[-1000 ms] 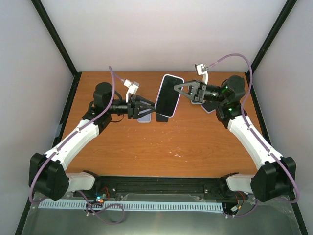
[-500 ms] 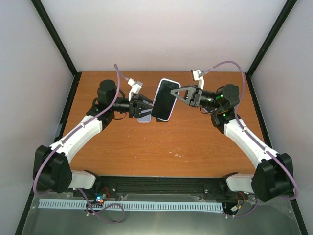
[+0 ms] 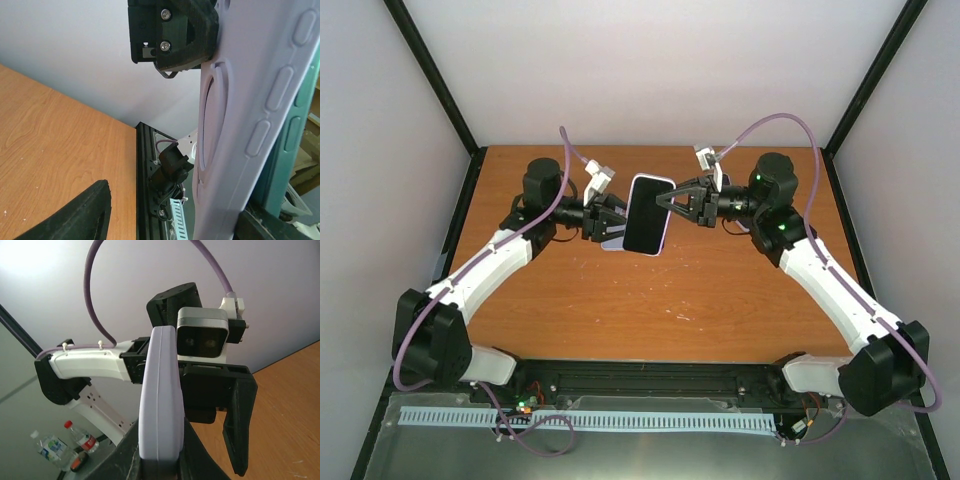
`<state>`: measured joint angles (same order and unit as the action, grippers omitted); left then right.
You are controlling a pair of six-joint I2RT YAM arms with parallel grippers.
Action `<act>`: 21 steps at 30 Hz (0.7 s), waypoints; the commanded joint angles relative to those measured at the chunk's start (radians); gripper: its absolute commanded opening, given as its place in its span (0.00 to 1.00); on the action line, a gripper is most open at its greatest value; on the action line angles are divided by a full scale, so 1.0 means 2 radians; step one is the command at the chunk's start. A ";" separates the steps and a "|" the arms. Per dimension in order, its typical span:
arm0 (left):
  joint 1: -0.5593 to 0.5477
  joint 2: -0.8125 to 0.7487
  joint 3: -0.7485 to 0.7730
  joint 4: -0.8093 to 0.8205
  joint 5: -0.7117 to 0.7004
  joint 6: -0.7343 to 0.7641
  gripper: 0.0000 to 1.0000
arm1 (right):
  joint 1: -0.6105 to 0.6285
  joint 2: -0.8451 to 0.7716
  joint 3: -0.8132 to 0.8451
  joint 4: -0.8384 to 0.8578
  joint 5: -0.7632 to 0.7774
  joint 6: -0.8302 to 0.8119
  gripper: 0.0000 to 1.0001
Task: Take the phone out of the phone case
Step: Remove the phone case from the phone.
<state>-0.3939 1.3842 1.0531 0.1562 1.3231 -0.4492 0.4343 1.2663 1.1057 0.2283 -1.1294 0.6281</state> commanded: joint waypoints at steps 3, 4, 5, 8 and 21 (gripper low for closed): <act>-0.013 0.008 0.061 0.035 -0.061 -0.020 0.57 | 0.068 0.011 -0.005 -0.157 -0.104 -0.109 0.03; -0.015 0.011 0.064 0.035 -0.059 -0.021 0.57 | 0.070 0.016 -0.003 -0.159 -0.105 -0.111 0.03; -0.017 0.013 0.068 0.039 -0.054 -0.024 0.57 | 0.072 0.020 -0.002 -0.159 -0.105 -0.111 0.03; -0.027 0.016 0.070 0.067 -0.030 -0.047 0.57 | 0.076 0.035 0.002 -0.157 -0.107 -0.114 0.03; -0.029 -0.001 0.039 0.074 -0.028 -0.054 0.32 | 0.065 0.092 0.058 -0.212 -0.110 -0.187 0.03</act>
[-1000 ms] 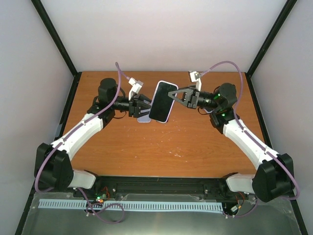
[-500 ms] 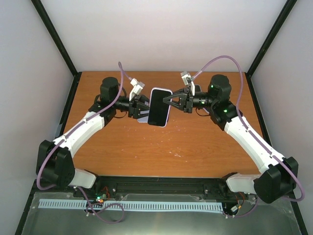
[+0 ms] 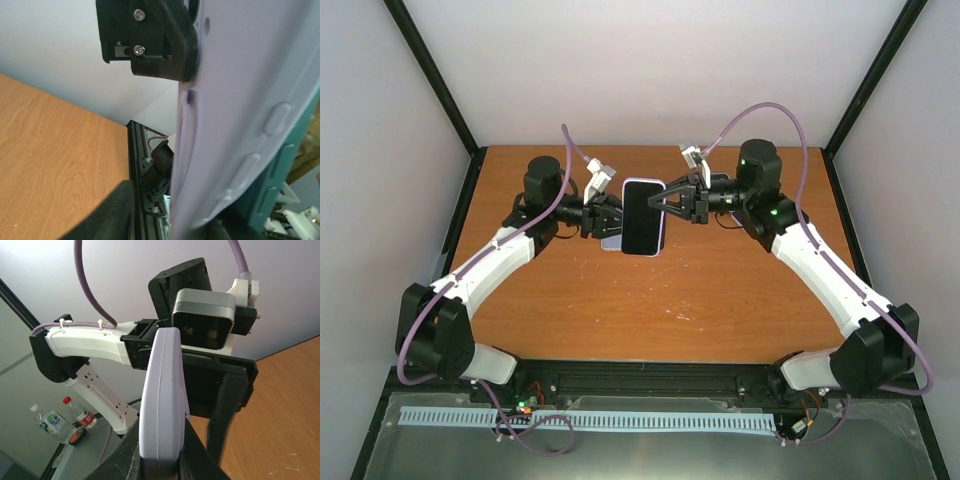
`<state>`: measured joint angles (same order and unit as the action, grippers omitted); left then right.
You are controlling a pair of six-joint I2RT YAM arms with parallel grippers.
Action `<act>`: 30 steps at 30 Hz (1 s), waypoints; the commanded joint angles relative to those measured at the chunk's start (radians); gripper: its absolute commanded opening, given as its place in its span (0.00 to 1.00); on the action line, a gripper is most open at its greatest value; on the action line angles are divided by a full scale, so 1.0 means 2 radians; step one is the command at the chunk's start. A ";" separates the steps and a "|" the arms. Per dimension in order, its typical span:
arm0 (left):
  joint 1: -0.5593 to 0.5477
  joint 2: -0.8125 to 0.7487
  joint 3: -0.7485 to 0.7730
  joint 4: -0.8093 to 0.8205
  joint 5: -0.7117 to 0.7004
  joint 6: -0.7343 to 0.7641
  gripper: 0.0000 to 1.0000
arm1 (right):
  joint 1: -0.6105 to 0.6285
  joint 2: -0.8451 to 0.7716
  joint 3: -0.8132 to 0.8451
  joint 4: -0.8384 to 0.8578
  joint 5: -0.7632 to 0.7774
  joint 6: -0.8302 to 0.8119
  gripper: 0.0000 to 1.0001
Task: Take the phone out of the phone case
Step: Remove the phone case from the phone.
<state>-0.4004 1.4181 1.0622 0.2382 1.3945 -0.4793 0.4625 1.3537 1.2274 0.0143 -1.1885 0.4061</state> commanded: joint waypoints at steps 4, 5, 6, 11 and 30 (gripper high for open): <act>-0.006 -0.027 0.007 0.064 -0.076 -0.082 0.14 | 0.026 0.059 0.008 -0.106 -0.082 -0.078 0.03; -0.002 -0.029 0.000 0.074 -0.076 -0.091 0.11 | 0.022 0.062 0.010 -0.107 -0.082 -0.079 0.03; 0.000 -0.030 -0.002 0.078 -0.076 -0.094 0.07 | 0.018 0.064 0.012 -0.109 -0.082 -0.081 0.03; 0.012 -0.034 -0.017 0.095 -0.081 -0.126 0.01 | -0.002 0.077 0.038 -0.132 -0.075 -0.091 0.09; 0.063 -0.015 -0.037 -0.004 -0.253 -0.243 0.01 | -0.053 0.034 0.105 -0.234 0.167 -0.204 0.83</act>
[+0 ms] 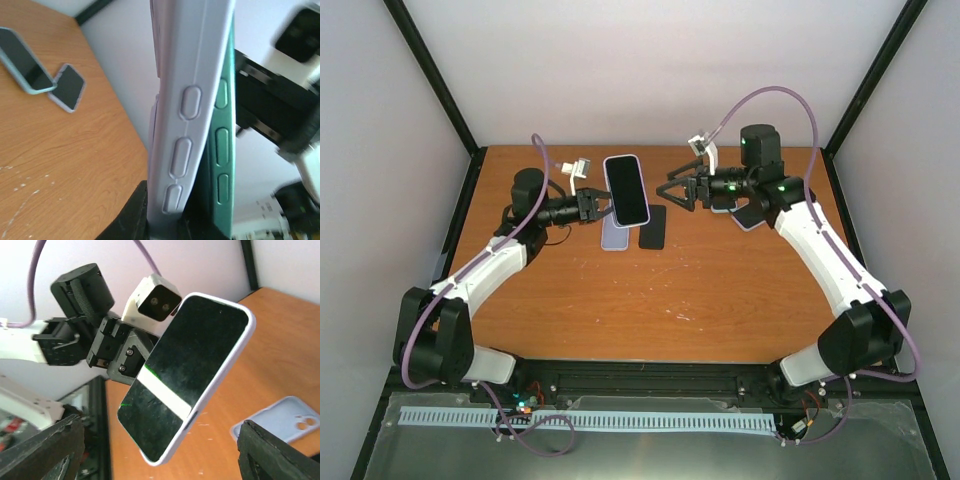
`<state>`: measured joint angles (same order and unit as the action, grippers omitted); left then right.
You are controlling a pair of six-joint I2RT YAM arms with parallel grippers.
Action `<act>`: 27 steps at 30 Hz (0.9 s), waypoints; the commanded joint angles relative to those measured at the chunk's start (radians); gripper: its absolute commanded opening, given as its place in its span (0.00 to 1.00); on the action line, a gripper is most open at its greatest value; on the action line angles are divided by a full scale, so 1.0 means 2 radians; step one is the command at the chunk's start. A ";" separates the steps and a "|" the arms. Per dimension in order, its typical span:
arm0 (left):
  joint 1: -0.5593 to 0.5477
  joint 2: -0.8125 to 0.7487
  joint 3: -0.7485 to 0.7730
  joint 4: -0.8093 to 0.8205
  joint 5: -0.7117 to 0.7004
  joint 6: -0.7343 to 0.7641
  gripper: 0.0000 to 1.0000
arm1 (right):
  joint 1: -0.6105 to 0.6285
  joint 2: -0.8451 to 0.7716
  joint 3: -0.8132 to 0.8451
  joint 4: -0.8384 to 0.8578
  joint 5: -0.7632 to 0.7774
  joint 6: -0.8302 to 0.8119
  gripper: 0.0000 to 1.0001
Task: Take the phone out of the phone case
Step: Remove the phone case from the phone.
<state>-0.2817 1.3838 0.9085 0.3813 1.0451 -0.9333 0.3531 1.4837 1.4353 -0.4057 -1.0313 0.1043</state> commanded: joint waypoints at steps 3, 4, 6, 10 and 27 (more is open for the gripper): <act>0.005 0.010 0.050 -0.129 -0.121 -0.049 0.00 | 0.014 -0.045 -0.017 -0.026 0.157 -0.102 0.82; 0.005 0.013 0.050 -0.136 -0.130 -0.058 0.00 | 0.020 -0.047 -0.021 -0.028 0.184 -0.118 0.82; 0.006 0.015 0.050 -0.145 -0.141 -0.072 0.01 | 0.039 -0.051 -0.027 -0.030 0.235 -0.150 0.81; 0.009 0.023 0.050 -0.162 -0.157 -0.093 0.01 | 0.102 -0.068 -0.057 -0.005 0.375 -0.213 0.79; 0.014 0.047 0.038 -0.154 -0.156 -0.170 0.03 | 0.239 -0.012 -0.057 0.017 0.530 -0.244 0.68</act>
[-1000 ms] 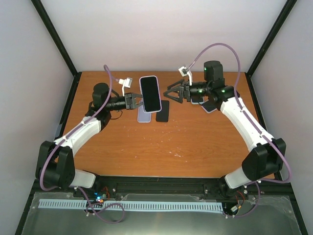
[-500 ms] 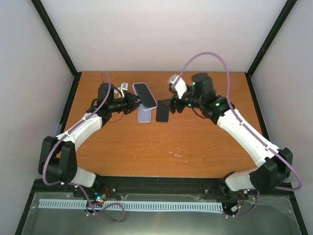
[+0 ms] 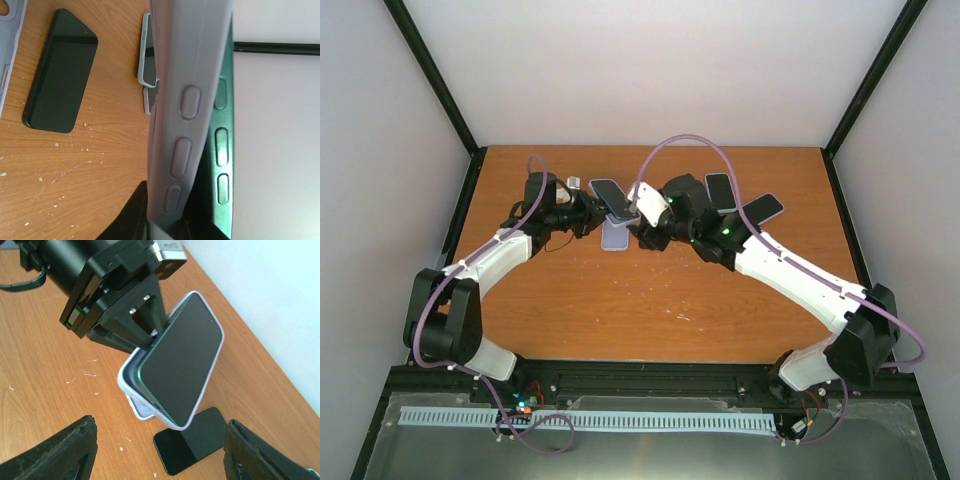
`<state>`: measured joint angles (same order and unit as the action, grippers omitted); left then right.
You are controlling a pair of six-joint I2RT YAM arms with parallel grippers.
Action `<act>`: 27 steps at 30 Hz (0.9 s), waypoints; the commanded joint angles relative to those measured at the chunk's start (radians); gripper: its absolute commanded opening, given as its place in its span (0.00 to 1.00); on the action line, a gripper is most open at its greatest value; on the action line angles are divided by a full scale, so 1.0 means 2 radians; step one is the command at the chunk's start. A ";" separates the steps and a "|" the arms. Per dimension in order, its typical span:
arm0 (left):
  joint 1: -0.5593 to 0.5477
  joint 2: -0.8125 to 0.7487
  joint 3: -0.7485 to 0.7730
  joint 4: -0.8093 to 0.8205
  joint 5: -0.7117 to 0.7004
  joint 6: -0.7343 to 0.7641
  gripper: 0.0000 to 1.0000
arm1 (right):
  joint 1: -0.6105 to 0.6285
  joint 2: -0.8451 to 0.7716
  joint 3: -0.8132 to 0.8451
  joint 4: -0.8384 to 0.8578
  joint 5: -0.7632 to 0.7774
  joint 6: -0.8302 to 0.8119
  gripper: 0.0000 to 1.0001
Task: Take the phone out of the phone case
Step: Remove the phone case from the phone.
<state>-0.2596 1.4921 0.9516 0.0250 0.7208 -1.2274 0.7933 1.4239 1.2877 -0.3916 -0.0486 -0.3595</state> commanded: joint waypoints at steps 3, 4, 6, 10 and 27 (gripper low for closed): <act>0.002 -0.010 0.015 0.025 0.006 -0.025 0.03 | 0.032 0.032 0.024 0.011 0.059 -0.022 0.64; 0.003 -0.010 0.015 0.026 0.007 -0.026 0.03 | 0.035 0.037 0.027 0.013 0.069 -0.026 0.62; 0.002 -0.012 0.013 0.027 0.009 -0.027 0.03 | 0.040 0.046 0.036 0.015 0.087 -0.032 0.58; 0.003 -0.015 0.011 0.030 0.011 -0.030 0.03 | 0.043 0.061 0.052 0.016 0.100 -0.038 0.56; 0.002 -0.023 0.008 0.038 0.021 -0.031 0.03 | 0.056 0.098 0.063 0.021 0.118 -0.069 0.54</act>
<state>-0.2596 1.4899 0.9508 0.0296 0.7273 -1.2743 0.8928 1.5929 1.3979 -0.3851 0.1226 -0.4671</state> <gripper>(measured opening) 0.108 0.554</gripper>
